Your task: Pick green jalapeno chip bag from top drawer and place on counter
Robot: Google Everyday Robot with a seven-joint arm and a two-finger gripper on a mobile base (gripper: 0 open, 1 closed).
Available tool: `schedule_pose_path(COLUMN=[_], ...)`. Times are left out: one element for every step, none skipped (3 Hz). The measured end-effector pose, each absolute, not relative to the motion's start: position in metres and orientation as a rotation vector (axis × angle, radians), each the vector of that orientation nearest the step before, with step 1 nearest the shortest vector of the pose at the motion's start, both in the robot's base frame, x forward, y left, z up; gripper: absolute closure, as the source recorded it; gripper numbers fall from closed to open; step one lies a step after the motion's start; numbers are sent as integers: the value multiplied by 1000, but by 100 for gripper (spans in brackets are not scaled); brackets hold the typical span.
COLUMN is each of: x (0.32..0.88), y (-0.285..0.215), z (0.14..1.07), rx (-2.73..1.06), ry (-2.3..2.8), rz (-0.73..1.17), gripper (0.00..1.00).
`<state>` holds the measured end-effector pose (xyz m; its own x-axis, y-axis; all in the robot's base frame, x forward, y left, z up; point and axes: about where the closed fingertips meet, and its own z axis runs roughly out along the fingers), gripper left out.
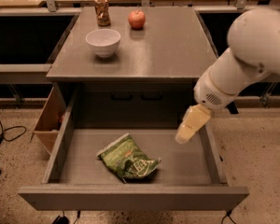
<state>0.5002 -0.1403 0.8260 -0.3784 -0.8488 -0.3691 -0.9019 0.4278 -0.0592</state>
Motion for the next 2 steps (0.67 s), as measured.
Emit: schedule_pose_path(x=[512,510], y=[-107,-68], z=[756,709], rx=[-1431,-1419], ry=[2416,2436], rz=[299,411], gripper=[0,0])
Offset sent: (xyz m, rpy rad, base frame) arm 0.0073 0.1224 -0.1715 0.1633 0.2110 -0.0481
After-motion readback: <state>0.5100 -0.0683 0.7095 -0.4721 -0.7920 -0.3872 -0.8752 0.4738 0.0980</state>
